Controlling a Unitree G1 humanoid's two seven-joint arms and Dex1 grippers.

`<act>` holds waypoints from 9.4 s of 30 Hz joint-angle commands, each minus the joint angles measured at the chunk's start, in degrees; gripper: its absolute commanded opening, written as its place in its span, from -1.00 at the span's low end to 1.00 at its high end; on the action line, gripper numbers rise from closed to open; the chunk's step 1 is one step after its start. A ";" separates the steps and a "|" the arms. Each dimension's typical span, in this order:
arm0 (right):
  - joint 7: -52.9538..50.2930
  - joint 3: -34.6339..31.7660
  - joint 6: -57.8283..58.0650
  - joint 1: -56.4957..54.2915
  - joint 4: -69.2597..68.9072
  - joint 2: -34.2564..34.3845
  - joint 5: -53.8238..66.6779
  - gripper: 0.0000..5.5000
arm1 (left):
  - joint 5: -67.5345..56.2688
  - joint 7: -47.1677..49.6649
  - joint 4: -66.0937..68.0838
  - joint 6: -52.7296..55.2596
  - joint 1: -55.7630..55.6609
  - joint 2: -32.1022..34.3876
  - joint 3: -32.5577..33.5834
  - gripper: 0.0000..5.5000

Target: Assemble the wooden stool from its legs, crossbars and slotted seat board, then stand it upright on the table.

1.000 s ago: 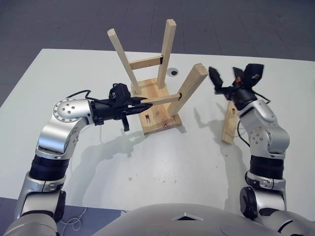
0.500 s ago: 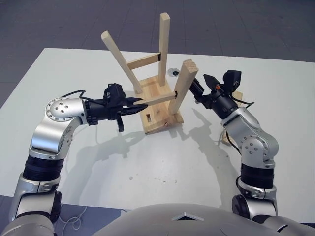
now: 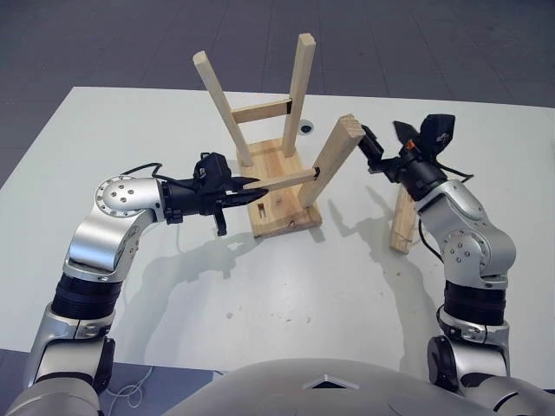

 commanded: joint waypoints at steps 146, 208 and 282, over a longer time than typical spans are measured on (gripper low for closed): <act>23.45 13.19 -22.01 -7.15 -14.22 -4.40 -15.86 -0.01 | -56.45 62.65 2.79 20.77 -32.95 -22.82 20.65 -0.61; 48.89 16.04 8.84 -9.22 -4.37 -8.36 19.64 0.19 | -24.42 42.35 -0.86 16.62 -4.98 -6.61 24.18 -0.62; 22.79 13.16 6.64 12.72 -24.71 -6.53 17.82 -0.20 | -24.48 40.63 -4.08 21.73 -3.64 -12.03 20.01 -0.62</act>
